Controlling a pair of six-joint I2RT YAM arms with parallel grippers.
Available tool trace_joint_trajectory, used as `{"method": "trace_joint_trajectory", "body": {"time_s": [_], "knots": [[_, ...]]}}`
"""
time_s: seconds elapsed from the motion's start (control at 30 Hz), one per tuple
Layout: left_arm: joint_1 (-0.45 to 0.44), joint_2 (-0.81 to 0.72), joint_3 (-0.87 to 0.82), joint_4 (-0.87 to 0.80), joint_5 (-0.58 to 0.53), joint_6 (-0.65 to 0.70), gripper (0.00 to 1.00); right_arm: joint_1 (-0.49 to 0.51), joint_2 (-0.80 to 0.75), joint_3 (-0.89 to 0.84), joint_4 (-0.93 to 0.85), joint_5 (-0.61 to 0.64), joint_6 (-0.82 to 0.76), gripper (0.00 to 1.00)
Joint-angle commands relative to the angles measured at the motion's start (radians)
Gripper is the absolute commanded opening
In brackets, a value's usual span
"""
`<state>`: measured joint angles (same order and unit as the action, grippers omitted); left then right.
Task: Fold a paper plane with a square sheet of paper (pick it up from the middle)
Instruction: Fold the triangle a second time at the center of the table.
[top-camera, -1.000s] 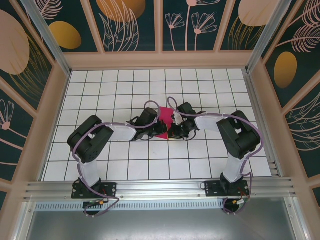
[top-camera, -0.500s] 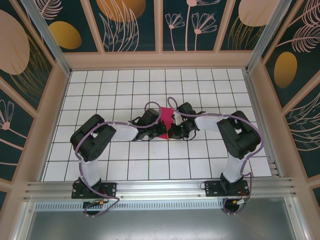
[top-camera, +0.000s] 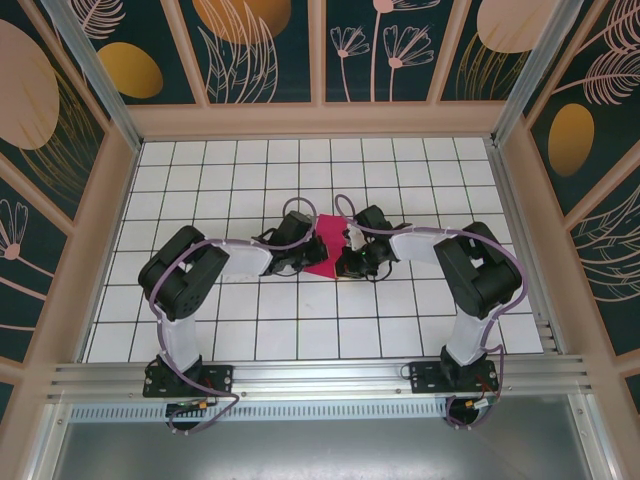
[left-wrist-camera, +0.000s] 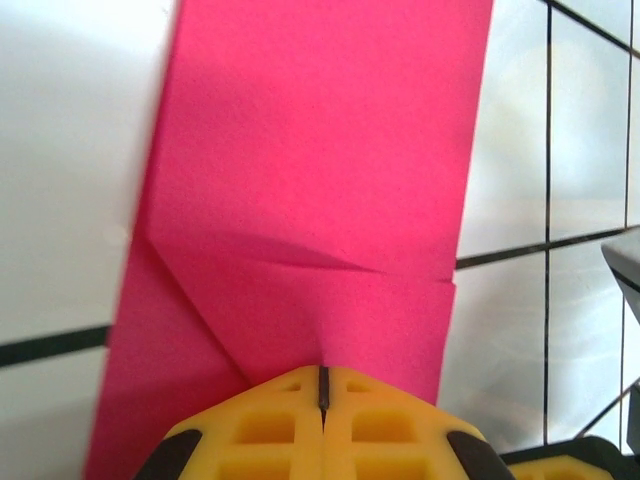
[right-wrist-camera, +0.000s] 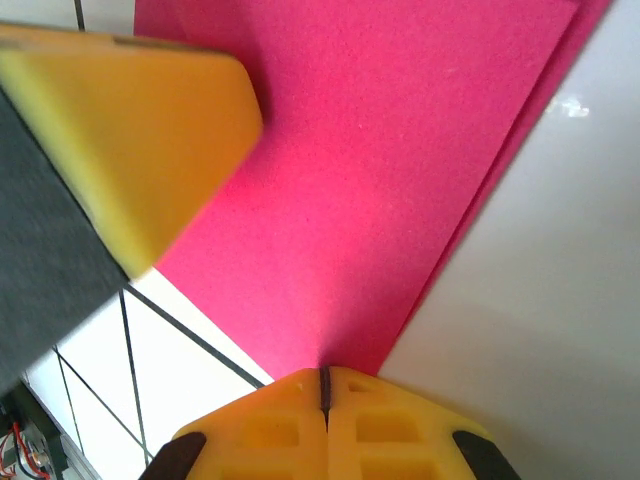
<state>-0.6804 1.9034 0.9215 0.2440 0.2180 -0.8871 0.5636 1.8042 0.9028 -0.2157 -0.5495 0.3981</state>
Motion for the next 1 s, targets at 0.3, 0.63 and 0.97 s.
{"method": "trace_joint_trajectory", "body": {"time_s": [0.3,0.63,0.97], "knots": [[0.103,0.055,0.012,-0.040,-0.146,0.061,0.06,0.001,0.091,-0.071,-0.185,0.237,-0.022,0.01],[0.138,0.083,0.083,-0.103,-0.190,0.108,0.06,0.001,0.084,-0.080,-0.179,0.238,-0.018,0.01],[0.168,0.093,0.099,-0.115,-0.188,0.130,0.07,0.001,0.071,-0.083,-0.168,0.237,-0.015,0.01]]}}
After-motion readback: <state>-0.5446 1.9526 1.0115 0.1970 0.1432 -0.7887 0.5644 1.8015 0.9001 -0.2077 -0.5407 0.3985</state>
